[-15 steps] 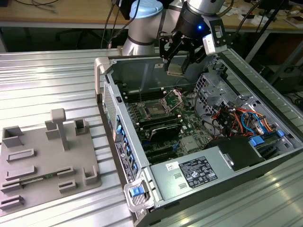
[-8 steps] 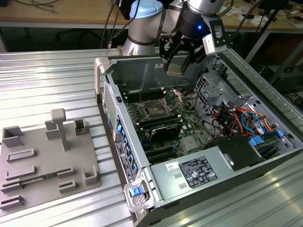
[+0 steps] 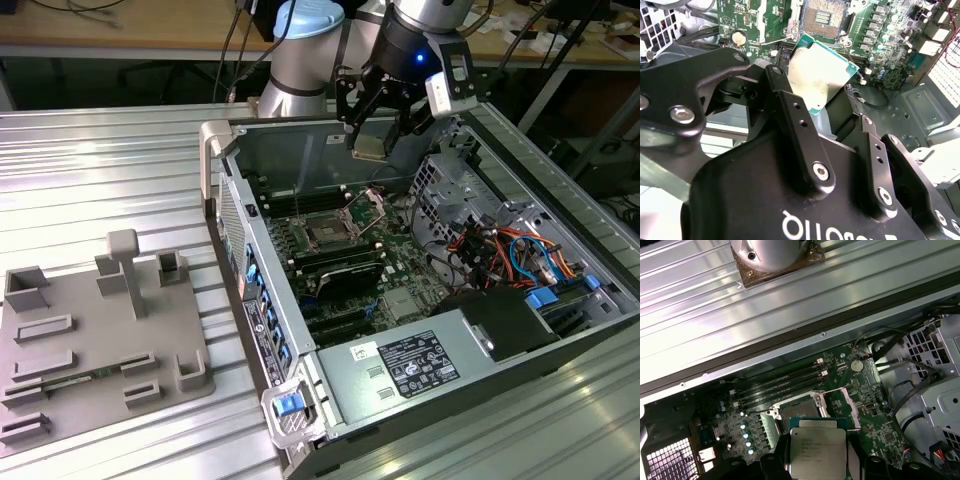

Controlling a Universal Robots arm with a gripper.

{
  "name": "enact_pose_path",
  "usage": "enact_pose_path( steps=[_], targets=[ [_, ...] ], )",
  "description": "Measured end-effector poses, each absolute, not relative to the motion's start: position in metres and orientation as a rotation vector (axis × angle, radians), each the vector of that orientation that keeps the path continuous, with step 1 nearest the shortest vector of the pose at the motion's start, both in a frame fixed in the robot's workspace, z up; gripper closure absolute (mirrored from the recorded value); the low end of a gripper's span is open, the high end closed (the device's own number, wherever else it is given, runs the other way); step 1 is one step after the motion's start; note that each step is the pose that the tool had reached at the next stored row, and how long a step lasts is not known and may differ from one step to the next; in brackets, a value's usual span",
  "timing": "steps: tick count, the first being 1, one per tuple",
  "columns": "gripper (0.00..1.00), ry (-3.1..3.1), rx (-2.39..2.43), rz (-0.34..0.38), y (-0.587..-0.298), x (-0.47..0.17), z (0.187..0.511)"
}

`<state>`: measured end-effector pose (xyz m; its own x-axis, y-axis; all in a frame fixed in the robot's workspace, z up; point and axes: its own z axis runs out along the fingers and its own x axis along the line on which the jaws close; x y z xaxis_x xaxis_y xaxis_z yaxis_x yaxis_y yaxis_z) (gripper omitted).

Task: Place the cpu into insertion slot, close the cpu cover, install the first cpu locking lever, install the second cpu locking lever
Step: 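Place the cpu into insertion slot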

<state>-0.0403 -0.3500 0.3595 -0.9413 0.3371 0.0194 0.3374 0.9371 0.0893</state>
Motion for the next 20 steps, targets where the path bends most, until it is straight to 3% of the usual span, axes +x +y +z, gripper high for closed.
enact_pose_path(
  steps=[20],
  targets=[
    [0.45,-3.078,-0.600,-0.144,-0.3500,-0.0403,0.3594]
  ],
)
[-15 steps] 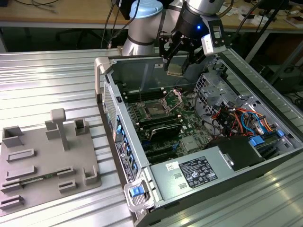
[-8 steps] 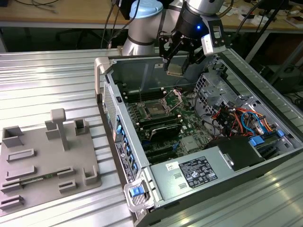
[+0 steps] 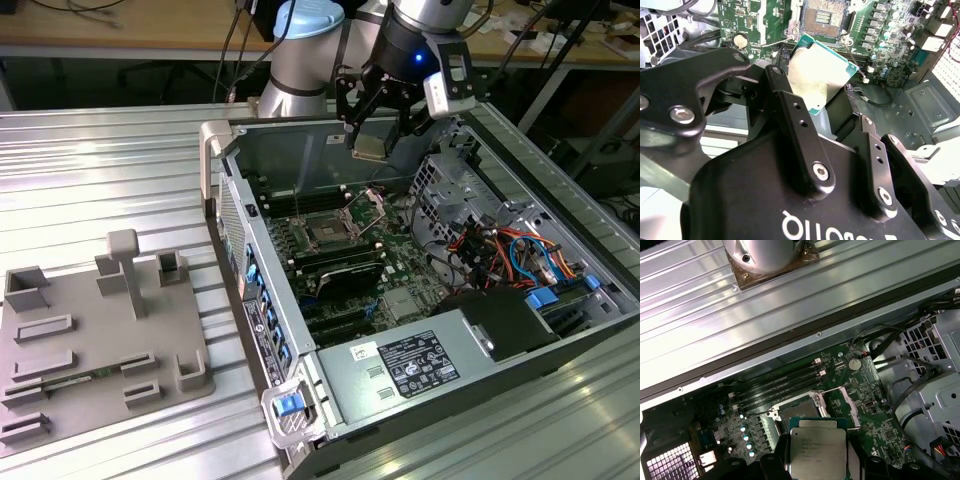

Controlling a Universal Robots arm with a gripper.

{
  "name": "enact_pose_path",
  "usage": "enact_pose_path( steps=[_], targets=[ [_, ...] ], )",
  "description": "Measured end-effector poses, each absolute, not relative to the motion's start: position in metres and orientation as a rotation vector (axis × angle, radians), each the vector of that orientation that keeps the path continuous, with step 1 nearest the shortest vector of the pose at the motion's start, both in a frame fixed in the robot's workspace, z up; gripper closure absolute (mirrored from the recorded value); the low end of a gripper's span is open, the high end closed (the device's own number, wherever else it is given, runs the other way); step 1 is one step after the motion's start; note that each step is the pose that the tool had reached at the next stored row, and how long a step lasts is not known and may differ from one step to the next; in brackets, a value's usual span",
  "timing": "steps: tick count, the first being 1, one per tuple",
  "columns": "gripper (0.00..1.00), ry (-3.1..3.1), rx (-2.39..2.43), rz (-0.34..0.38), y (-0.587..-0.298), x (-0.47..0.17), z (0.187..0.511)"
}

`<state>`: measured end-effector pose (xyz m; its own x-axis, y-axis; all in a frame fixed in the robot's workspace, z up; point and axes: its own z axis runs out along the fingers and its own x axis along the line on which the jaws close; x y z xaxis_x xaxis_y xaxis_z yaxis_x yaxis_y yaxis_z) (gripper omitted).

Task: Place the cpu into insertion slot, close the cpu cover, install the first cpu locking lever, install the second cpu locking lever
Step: 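Place the cpu into insertion slot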

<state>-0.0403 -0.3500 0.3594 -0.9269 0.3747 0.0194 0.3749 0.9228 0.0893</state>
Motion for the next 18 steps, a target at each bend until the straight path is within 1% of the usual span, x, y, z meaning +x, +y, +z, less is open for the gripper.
enact_pose_path(
  steps=[18],
  targets=[
    [0.45,-3.068,-0.661,-0.144,-0.3500,-0.0403,0.3590]
  ],
)
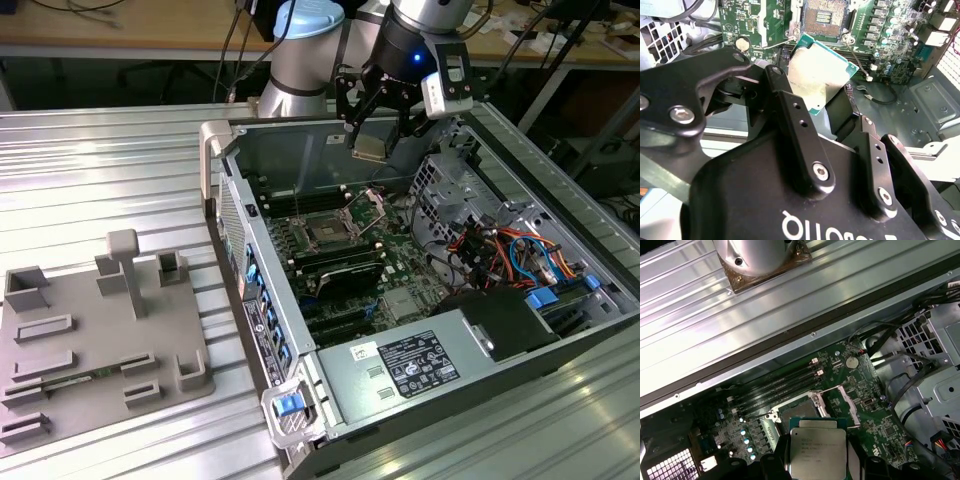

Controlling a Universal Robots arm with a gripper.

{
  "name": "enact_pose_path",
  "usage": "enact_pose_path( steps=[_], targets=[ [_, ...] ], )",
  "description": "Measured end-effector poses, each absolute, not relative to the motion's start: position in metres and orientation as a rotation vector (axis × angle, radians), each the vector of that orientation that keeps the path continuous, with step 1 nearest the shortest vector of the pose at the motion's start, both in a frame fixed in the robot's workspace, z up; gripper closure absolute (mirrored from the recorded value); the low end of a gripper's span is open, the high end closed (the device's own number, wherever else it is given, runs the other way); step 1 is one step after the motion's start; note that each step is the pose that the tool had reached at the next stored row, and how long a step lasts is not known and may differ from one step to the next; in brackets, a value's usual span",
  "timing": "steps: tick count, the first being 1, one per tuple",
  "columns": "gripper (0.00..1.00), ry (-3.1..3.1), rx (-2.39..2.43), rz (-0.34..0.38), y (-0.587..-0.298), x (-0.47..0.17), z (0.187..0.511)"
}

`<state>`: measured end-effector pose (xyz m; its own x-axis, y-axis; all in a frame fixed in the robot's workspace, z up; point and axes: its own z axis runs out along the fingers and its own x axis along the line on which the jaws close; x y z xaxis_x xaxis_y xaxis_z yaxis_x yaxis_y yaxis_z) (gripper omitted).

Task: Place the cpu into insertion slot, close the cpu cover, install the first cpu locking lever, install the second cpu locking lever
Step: 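Place the cpu into insertion slot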

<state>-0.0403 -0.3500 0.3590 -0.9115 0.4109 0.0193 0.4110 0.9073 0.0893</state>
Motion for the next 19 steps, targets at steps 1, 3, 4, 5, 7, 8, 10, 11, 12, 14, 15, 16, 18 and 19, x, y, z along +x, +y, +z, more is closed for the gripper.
enact_pose_path(
  steps=[1,3,4,5,7,8,10,11,12,14,15,16,18,19],
  targets=[
    [0.45,-3.068,-0.661,-0.144,-0.3500,-0.0403,0.3591],
    [0.45,-3.068,-0.661,-0.144,-0.3500,-0.0403,0.3590],
    [0.45,-3.068,-0.661,-0.144,-0.3500,-0.0403,0.3591],
    [0.45,-3.068,-0.661,-0.144,-0.3500,-0.0403,0.3591],
    [0.45,-3.068,-0.662,-0.144,-0.3500,-0.0403,0.3591],
    [0.45,-3.067,-0.664,-0.144,-0.3500,-0.0403,0.3591],
    [0.45,-3.065,-0.678,-0.144,-0.3500,-0.0403,0.3590],
    [0.45,-3.064,-0.682,-0.144,-0.3500,-0.0403,0.3590],
    [0.45,-3.063,-0.688,-0.144,-0.3500,-0.0403,0.3590],
    [0.45,-3.059,-0.704,-0.144,-0.3500,-0.0404,0.3590],
    [0.45,-3.058,-0.712,-0.144,-0.3500,-0.0404,0.3589],
    [0.45,-3.057,-0.718,-0.144,-0.3500,-0.0404,0.3589],
    [0.45,-3.054,-0.732,-0.144,-0.3500,-0.0405,0.3588],
    [0.45,-3.052,-0.743,-0.144,-0.3500,-0.0406,0.3587]
  ],
)
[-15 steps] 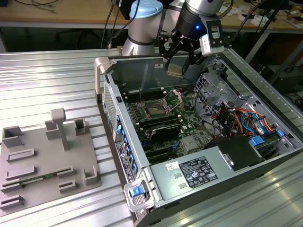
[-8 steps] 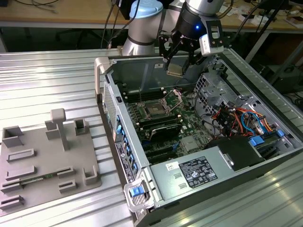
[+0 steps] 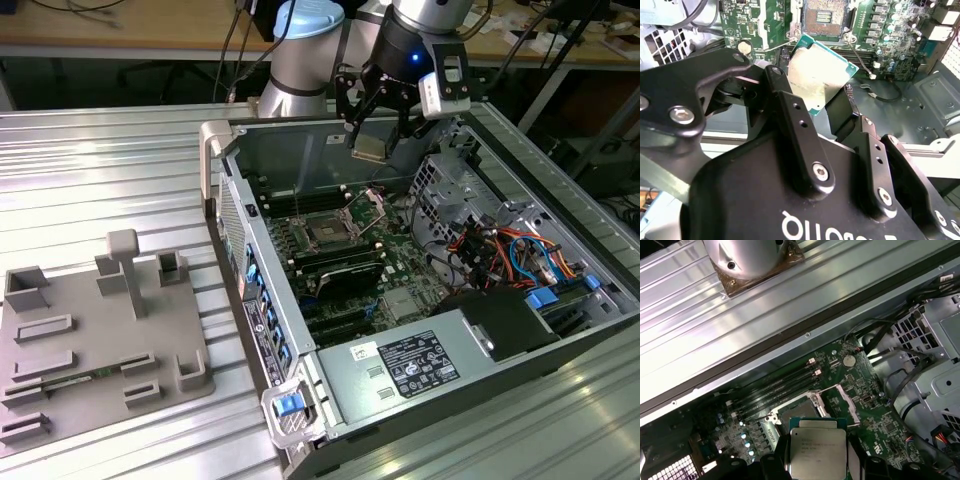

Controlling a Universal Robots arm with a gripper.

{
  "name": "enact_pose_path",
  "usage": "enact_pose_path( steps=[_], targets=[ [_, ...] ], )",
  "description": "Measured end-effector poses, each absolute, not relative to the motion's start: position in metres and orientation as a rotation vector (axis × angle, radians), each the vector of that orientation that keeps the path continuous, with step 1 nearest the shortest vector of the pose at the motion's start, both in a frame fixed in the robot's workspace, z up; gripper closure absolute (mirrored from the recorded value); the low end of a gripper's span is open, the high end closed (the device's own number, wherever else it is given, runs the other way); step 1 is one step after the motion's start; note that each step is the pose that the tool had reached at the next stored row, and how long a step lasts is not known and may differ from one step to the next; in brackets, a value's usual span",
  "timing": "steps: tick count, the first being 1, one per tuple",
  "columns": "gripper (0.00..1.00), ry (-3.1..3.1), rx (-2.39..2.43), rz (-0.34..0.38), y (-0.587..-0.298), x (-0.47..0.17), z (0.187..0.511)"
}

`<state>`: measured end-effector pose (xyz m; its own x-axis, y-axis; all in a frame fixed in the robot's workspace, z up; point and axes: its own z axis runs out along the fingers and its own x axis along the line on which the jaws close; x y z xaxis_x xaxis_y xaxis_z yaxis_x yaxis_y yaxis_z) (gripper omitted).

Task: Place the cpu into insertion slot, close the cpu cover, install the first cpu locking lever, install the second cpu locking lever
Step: 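Place the cpu into insertion slot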

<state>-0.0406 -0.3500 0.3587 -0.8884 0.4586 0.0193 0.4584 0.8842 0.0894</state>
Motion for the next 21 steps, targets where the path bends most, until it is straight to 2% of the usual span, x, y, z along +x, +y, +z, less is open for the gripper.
enact_pose_path(
  steps=[21],
  targets=[
    [0.45,2.987,0.934,0.143,-0.3500,-0.0454,0.3576]
  ],
)
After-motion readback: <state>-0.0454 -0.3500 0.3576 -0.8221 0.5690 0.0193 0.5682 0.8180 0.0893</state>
